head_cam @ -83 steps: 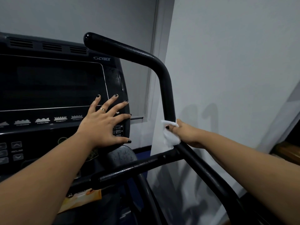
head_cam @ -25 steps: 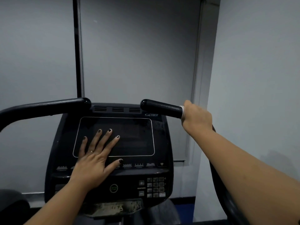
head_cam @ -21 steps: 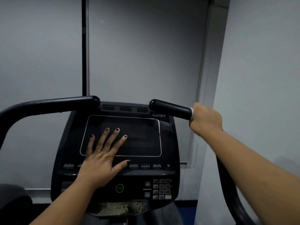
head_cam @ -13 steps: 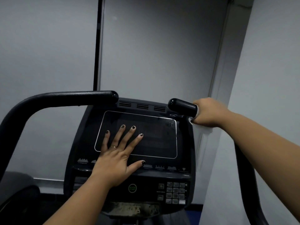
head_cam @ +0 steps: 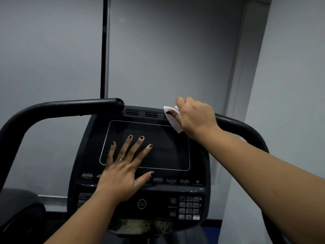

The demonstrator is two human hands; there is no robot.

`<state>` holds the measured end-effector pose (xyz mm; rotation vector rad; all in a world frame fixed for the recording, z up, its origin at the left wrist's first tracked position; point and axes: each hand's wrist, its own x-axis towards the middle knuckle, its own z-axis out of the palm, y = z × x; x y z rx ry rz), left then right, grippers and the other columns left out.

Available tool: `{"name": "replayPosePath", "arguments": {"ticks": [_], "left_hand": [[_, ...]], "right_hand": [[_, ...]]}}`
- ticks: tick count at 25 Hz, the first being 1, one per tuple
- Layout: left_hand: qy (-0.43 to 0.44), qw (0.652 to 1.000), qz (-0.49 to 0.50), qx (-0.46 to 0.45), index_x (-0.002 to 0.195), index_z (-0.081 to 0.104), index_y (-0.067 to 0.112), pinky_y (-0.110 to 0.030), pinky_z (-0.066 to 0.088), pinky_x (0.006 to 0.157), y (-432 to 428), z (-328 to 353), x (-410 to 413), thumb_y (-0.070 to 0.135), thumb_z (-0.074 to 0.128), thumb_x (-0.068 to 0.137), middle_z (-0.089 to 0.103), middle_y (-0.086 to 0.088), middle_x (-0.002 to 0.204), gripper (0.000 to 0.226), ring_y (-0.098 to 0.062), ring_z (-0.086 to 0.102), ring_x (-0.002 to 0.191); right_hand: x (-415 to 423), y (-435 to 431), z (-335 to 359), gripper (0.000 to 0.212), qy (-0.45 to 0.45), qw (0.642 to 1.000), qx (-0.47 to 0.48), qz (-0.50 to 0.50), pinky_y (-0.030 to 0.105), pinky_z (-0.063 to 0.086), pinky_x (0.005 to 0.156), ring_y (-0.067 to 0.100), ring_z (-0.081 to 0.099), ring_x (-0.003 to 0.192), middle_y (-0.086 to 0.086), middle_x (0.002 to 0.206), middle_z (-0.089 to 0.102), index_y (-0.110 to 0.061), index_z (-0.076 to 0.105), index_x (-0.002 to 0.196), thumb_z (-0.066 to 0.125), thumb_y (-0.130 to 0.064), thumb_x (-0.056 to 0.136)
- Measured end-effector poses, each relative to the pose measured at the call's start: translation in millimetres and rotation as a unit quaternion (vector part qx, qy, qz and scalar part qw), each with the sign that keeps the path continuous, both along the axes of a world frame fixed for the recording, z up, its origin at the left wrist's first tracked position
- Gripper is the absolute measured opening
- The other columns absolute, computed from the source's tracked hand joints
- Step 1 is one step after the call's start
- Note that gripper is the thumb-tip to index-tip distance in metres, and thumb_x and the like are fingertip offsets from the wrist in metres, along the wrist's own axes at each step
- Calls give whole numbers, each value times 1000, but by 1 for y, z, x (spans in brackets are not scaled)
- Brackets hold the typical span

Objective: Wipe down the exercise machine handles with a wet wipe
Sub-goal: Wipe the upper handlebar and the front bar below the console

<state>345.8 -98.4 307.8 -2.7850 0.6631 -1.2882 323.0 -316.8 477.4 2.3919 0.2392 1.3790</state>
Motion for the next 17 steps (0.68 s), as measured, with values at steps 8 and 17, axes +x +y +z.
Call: {"name": "replayPosePath", "arguments": {"ticks": [8,17], "left_hand": [[4,1000,3,3,155,14,40,-57,11,118,1,0,-1,74,22,90,8,9,165,74,-18,2,153],[-2,1000,-11,-6,155,12,40,-57,8,118,1,0,-1,75,20,90,6,9,165,74,-19,0,153]], "right_hand": [[-33,-57,-8,52,23,991,128,-39,32,31,57,30,53,64,4,75,59,-16,52,96,12,-49,102],[-61,-126,-23,39,91,934,323,-120,36,37,68,33,47,73,21,88,62,-11,50,86,23,-34,104]]}}
